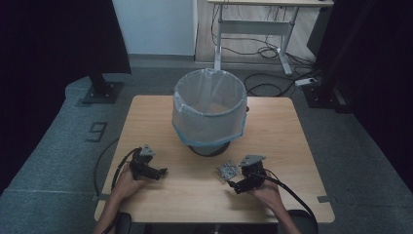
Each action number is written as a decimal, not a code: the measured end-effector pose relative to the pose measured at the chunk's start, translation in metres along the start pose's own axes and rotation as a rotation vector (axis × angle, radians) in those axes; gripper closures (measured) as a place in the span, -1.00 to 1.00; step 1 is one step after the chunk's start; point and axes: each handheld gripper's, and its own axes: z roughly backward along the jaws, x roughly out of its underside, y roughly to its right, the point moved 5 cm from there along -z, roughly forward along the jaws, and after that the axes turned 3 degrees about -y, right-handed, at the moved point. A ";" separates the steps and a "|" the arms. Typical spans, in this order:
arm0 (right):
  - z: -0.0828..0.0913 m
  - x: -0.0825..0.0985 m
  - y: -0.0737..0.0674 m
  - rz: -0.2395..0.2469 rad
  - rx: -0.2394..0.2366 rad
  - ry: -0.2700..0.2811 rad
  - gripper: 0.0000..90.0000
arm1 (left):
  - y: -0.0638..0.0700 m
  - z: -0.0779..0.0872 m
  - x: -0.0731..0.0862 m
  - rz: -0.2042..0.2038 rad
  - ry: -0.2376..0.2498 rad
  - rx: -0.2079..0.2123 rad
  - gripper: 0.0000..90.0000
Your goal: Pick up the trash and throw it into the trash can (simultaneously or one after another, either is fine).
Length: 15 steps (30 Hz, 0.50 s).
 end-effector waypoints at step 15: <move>-0.026 0.000 -0.011 -0.034 -0.014 0.016 -1.00 | 0.000 0.000 0.000 0.000 0.000 0.000 -1.00</move>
